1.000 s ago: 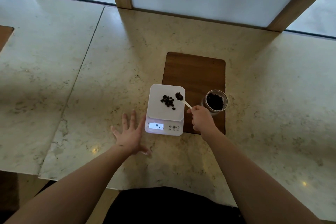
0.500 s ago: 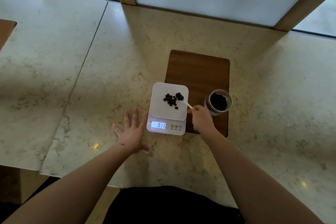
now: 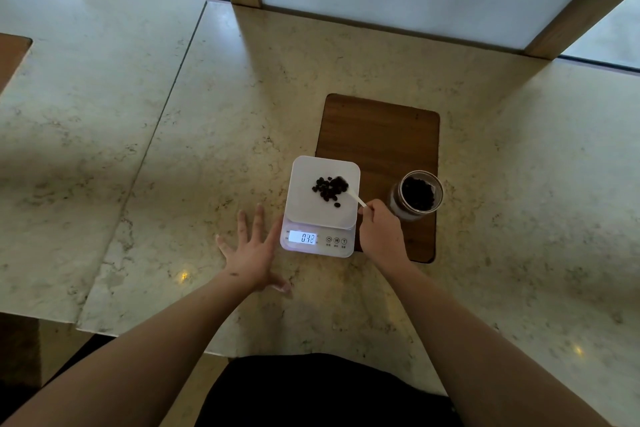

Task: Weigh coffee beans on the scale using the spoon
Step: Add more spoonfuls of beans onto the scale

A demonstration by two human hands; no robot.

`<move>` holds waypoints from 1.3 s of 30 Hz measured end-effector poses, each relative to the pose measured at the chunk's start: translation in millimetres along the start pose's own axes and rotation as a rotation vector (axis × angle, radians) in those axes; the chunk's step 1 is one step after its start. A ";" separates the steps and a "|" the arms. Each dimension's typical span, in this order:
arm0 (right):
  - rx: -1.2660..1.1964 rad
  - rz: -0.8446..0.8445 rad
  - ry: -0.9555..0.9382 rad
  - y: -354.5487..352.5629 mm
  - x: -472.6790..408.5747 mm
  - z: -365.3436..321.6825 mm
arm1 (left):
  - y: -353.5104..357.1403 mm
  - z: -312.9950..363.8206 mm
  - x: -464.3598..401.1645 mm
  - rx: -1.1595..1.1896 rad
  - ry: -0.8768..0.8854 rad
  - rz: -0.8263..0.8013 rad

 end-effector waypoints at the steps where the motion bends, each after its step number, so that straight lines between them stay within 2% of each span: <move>1: 0.019 0.008 -0.017 0.1 0.7 0.2 | 0.0 0.0 0.3 0.000 -0.001 0.001; 8: 0.261 0.050 -0.233 -2.9 7.6 -6.9 | 0.3 0.4 1.1 0.005 0.010 -0.001; 20: 0.409 0.134 -0.369 -9.0 13.9 -15.5 | -1.9 2.4 2.8 0.001 0.008 -0.003; 24: 0.233 0.183 -0.336 -8.9 17.1 -11.5 | -2.7 1.5 2.9 0.001 0.010 -0.001; 28: -0.051 0.151 -0.180 -2.8 30.8 3.1 | -1.5 1.2 2.5 -0.011 0.011 -0.001; 39: -0.101 0.095 -0.126 4.5 78.1 31.7 | -0.2 1.7 -0.8 -0.036 -0.009 -0.008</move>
Point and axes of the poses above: each hand's wrist, its own x-axis away from the middle knuckle, its own y-axis out of the palm, z = x × y, the point moved 2 cm from there along -x, towards the middle knuckle, and after that the axes turned 11 degrees about z, right-handed, at the moved point
